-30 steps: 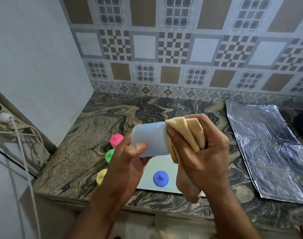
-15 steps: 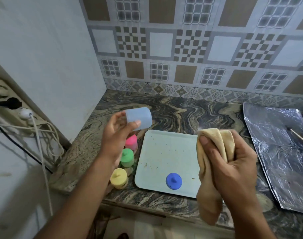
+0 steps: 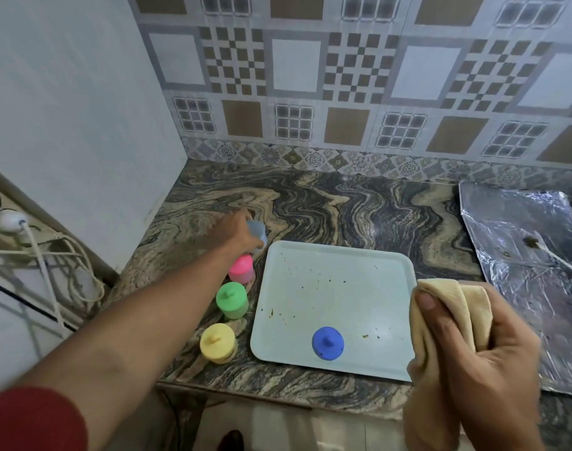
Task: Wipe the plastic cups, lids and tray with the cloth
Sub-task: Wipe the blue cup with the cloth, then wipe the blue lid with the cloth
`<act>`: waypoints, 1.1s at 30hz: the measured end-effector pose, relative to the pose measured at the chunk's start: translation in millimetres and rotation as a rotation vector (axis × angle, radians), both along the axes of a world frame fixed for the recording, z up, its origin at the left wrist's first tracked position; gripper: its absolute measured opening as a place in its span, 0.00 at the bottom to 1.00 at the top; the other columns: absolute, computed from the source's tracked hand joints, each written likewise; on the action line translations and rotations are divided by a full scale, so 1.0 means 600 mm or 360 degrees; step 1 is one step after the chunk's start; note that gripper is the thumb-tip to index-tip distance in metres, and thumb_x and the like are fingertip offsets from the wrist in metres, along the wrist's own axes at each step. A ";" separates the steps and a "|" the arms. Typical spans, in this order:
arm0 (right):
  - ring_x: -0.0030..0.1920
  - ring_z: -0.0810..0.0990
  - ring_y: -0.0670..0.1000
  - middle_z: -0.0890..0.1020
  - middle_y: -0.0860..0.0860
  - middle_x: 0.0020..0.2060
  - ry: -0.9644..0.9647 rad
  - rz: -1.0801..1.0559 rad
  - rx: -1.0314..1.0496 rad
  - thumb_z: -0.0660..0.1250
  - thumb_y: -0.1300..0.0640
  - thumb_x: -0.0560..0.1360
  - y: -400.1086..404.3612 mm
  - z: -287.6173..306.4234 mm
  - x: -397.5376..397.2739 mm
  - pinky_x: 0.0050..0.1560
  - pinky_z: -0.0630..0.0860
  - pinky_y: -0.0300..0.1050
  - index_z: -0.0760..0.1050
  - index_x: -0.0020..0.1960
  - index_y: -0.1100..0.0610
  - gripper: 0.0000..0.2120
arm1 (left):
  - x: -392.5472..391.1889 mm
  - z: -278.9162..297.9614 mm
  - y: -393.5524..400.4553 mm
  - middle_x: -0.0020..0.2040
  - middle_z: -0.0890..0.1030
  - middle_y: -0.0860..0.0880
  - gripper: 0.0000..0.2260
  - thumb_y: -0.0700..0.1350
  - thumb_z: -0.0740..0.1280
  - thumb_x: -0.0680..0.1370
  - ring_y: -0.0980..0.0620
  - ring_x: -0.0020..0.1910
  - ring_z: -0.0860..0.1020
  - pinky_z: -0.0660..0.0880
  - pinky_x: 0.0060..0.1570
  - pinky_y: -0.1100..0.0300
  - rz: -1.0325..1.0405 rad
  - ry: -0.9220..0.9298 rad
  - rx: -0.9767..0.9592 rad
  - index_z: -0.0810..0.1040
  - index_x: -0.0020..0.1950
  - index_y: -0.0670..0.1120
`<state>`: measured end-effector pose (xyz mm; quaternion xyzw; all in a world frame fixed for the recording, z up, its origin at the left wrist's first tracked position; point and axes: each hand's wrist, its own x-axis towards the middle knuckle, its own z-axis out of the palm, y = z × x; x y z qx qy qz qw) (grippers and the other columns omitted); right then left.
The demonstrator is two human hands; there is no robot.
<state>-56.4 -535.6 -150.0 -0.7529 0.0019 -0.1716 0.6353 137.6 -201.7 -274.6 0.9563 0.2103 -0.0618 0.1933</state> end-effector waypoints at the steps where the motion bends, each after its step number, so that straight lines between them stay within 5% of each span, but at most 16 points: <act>1: 0.31 0.80 0.47 0.85 0.49 0.33 -0.0003 -0.0014 -0.0014 0.75 0.55 0.72 -0.003 -0.001 0.000 0.34 0.79 0.52 0.84 0.45 0.48 0.04 | 0.002 -0.003 -0.002 0.63 0.81 0.45 0.31 0.53 0.83 0.66 0.40 0.61 0.80 0.79 0.58 0.45 -0.0016 0.0021 0.0036 0.76 0.65 0.51; 7: 0.33 0.79 0.40 0.85 0.45 0.34 0.0005 -0.0043 -0.0004 0.75 0.56 0.72 -0.009 -0.009 0.001 0.37 0.77 0.34 0.82 0.45 0.53 0.03 | 0.007 -0.029 0.006 0.67 0.80 0.44 0.32 0.54 0.83 0.68 0.39 0.70 0.73 0.72 0.67 0.45 -0.0118 0.0164 0.0175 0.76 0.68 0.50; 12: 0.35 0.80 0.43 0.85 0.47 0.35 -0.0010 -0.0044 0.0026 0.77 0.54 0.74 -0.015 -0.014 -0.002 0.38 0.78 0.35 0.82 0.45 0.51 0.05 | 0.001 -0.018 0.000 0.75 0.72 0.43 0.43 0.67 0.80 0.66 0.37 0.77 0.63 0.64 0.73 0.37 -0.0248 0.0163 0.0285 0.71 0.76 0.52; 16: 0.35 0.79 0.38 0.84 0.41 0.35 -0.0064 -0.0047 0.0010 0.74 0.56 0.75 -0.019 -0.013 -0.004 0.40 0.76 0.33 0.80 0.45 0.51 0.03 | -0.030 0.005 -0.047 0.71 0.76 0.43 0.34 0.66 0.75 0.72 0.38 0.73 0.67 0.65 0.71 0.40 -0.0455 -0.0081 0.0267 0.75 0.73 0.51; 21: 0.36 0.78 0.39 0.83 0.41 0.35 -0.0044 -0.0028 0.0040 0.76 0.60 0.77 -0.030 -0.026 -0.010 0.39 0.76 0.34 0.80 0.45 0.52 0.06 | -0.139 -0.002 -0.139 0.53 0.82 0.55 0.18 0.61 0.74 0.74 0.46 0.62 0.75 0.66 0.61 0.48 -0.0775 -0.0204 -0.0017 0.80 0.61 0.56; 25: 0.35 0.77 0.39 0.81 0.45 0.35 -0.0023 -0.0024 0.0038 0.75 0.62 0.77 -0.036 -0.039 -0.025 0.39 0.75 0.33 0.79 0.46 0.60 0.05 | -0.218 -0.044 -0.207 0.58 0.81 0.54 0.24 0.66 0.72 0.73 0.47 0.64 0.74 0.66 0.61 0.49 -0.0958 0.0028 0.0094 0.77 0.66 0.57; 33: 0.34 0.77 0.40 0.81 0.50 0.34 0.0007 -0.0028 0.0074 0.74 0.62 0.76 -0.050 -0.047 -0.052 0.38 0.75 0.33 0.78 0.46 0.66 0.08 | -0.268 -0.111 -0.273 0.62 0.77 0.50 0.31 0.70 0.70 0.70 0.45 0.64 0.72 0.66 0.60 0.48 -0.0794 0.0193 0.0173 0.73 0.68 0.55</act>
